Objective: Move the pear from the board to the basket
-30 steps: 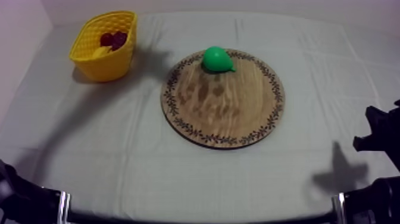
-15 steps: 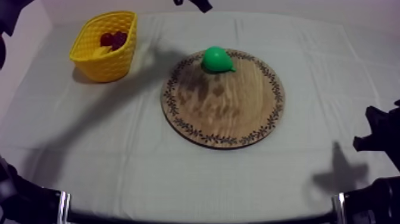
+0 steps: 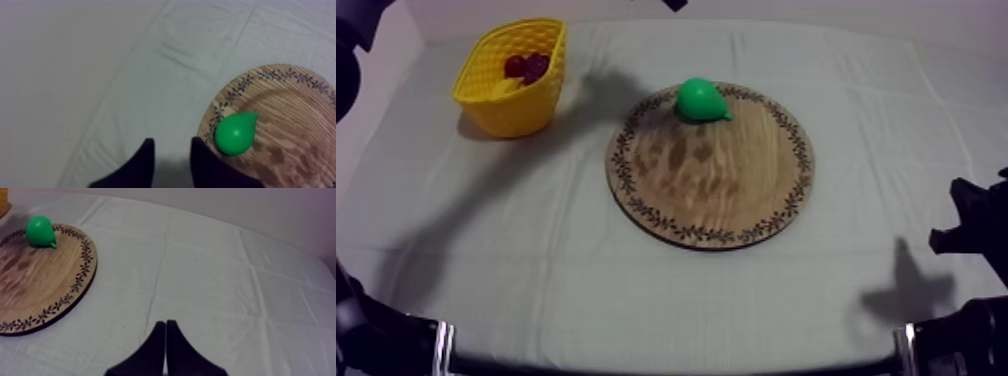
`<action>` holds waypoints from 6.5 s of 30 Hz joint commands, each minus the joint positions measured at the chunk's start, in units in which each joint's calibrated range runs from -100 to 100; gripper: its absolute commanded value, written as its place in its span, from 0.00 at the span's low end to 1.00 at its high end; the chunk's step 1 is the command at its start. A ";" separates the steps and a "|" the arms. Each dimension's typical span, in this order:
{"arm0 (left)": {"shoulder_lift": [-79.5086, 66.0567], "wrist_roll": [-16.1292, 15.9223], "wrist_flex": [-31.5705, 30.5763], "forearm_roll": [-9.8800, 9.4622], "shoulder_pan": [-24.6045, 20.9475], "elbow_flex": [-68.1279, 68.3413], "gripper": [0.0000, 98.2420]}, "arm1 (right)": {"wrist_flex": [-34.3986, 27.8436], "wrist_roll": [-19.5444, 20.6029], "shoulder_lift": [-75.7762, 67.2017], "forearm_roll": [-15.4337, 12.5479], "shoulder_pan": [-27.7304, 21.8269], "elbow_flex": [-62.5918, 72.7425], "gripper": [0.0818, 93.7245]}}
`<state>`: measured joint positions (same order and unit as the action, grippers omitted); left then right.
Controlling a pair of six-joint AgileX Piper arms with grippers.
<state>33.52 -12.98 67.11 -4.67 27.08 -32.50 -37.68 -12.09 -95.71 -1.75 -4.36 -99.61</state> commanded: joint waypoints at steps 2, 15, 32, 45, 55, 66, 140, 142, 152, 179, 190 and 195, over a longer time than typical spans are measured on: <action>0.17 -0.17 4.62 -0.04 -0.23 -0.37 0.75 | 0.02 0.00 -0.05 0.02 -0.01 -0.05 0.00; 0.23 -3.33 14.24 -0.07 -0.76 -1.26 0.98 | 0.02 -0.03 -0.05 0.02 -0.01 -0.05 0.00; 4.32 -4.50 14.27 0.03 0.74 2.96 0.98 | 0.02 0.00 -0.05 0.02 -0.01 -0.05 0.00; 13.29 -4.41 9.52 -0.32 3.61 3.57 0.95 | 0.02 -0.03 -0.05 0.02 -0.01 -0.05 0.00; 21.01 -4.51 6.40 -0.77 4.20 -3.98 0.94 | 0.02 -0.05 -0.05 0.02 -0.01 -0.05 0.00; 26.79 -4.07 6.38 -1.57 4.16 -10.28 0.94 | 0.02 -0.05 -0.05 0.02 -0.01 -0.05 0.00; -28.98 6.97 2.06 -1.58 -13.45 43.49 0.44 | 0.02 -0.01 -0.05 0.02 -0.01 -0.05 0.00; -28.25 8.77 -1.44 -2.02 -14.23 43.10 0.43 | 0.02 0.00 -0.05 0.02 -0.01 -0.05 0.00; -18.81 11.96 -7.44 -2.70 -17.53 37.83 0.41 | 0.02 -0.01 -0.05 0.02 0.06 -0.05 0.00; -3.06 12.56 -9.53 -2.67 -19.22 27.97 0.72 | 0.02 0.00 -0.05 0.02 -0.01 -0.05 0.00; -5.60 13.53 -7.19 -4.65 -19.19 29.08 0.97 | 0.02 0.00 -0.05 0.02 -0.01 -0.05 0.00; -9.90 13.94 -9.77 -4.84 -20.06 31.89 0.88 | 0.02 0.00 -0.05 0.02 -0.01 -0.05 0.00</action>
<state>25.07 0.96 58.21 -9.51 7.17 -1.44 -37.62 -12.12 -95.71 -1.75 -4.39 -99.61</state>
